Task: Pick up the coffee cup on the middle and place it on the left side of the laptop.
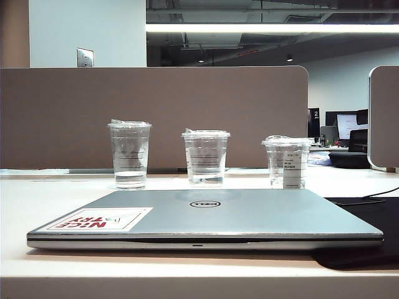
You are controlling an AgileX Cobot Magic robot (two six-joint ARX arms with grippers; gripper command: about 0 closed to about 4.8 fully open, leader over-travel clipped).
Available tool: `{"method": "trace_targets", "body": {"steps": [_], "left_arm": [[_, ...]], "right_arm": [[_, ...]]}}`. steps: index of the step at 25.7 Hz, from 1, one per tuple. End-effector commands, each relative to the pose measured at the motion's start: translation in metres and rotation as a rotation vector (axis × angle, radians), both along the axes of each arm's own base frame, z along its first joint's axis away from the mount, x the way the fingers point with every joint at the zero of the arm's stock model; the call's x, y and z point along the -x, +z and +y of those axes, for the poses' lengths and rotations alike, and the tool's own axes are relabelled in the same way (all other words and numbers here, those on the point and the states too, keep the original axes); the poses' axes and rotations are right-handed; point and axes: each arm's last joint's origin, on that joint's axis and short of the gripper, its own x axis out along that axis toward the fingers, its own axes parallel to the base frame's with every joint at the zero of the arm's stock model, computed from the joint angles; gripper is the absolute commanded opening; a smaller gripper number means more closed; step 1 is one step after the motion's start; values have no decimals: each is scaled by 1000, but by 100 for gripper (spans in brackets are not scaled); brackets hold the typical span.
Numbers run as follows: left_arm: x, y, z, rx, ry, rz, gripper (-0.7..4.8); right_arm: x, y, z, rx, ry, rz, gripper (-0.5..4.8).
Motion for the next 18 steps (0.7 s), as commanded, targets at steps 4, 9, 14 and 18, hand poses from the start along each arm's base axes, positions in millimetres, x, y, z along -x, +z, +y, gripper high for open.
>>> {"method": "trace_targets", "body": {"steps": [4, 9, 14, 18], "left_arm": [[0, 2, 0, -1, 0, -16, -6], [0, 2, 0, 0, 0, -17, -5], [1, 5, -5, 56, -178, -38, -6], [2, 12, -9, 43, -300, -107, -5]], "right_arm": [[0, 0, 0, -2, 0, -13, -5], [0, 0, 0, -2, 1, -13, -5], [-5, -7, 12, 4, 96, 76, -5], [-6, -15, 30, 25, 262, 171, -5]]}}
